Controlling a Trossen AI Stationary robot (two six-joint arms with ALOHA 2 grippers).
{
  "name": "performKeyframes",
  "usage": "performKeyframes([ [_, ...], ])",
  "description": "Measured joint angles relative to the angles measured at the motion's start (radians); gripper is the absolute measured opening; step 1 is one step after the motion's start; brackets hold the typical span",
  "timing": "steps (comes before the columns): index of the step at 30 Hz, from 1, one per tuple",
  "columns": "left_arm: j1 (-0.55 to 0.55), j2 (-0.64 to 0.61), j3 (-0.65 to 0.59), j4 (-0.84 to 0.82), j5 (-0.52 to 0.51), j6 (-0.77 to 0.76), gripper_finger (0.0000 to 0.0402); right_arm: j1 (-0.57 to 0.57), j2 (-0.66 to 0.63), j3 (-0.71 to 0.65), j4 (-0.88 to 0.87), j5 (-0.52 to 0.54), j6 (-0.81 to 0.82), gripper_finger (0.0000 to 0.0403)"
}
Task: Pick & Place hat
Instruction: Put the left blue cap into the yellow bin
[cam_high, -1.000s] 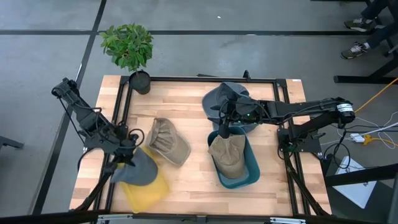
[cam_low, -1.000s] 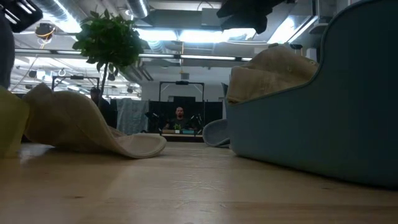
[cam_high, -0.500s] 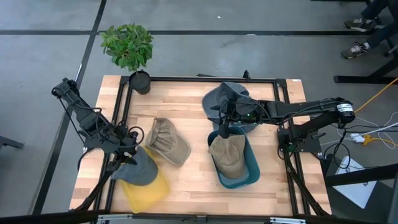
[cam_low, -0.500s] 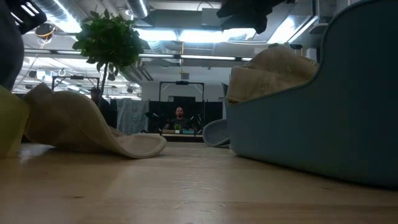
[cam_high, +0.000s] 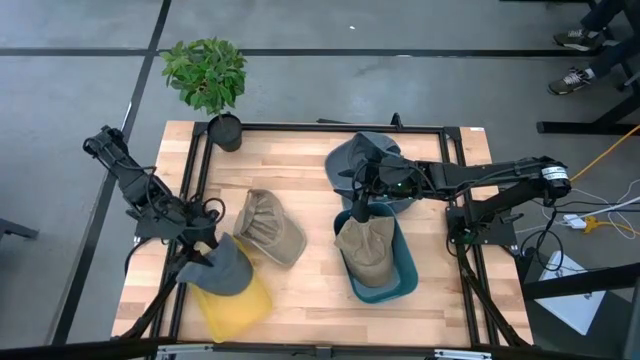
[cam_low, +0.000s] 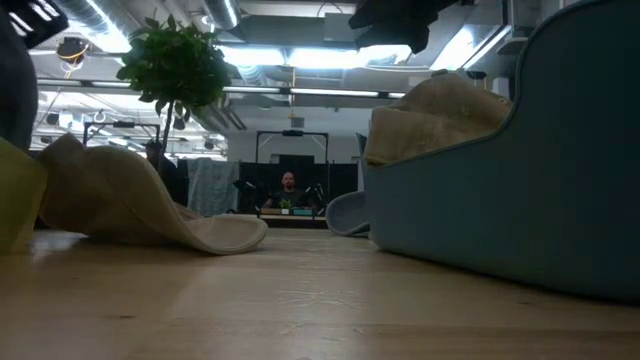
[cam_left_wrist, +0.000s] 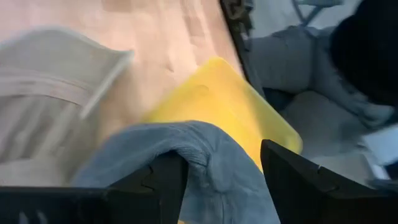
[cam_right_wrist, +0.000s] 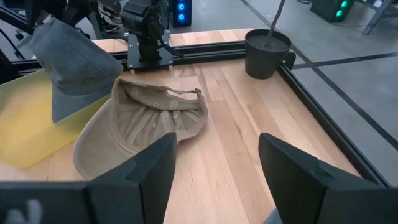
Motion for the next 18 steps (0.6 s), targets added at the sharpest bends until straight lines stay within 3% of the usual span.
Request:
performKeyframes([
  [4, 0.000, -0.038, 0.000, -0.006, 0.068, -0.072, 0.0191, 0.000, 0.000, 0.000, 0.000, 0.000, -0.004, 0.0227],
  [18, 0.000, -0.106, 0.000, -0.163, 0.060, -0.491, 0.0173, 0.000, 0.000, 0.000, -0.021, 0.000, -0.003, 0.0227],
])
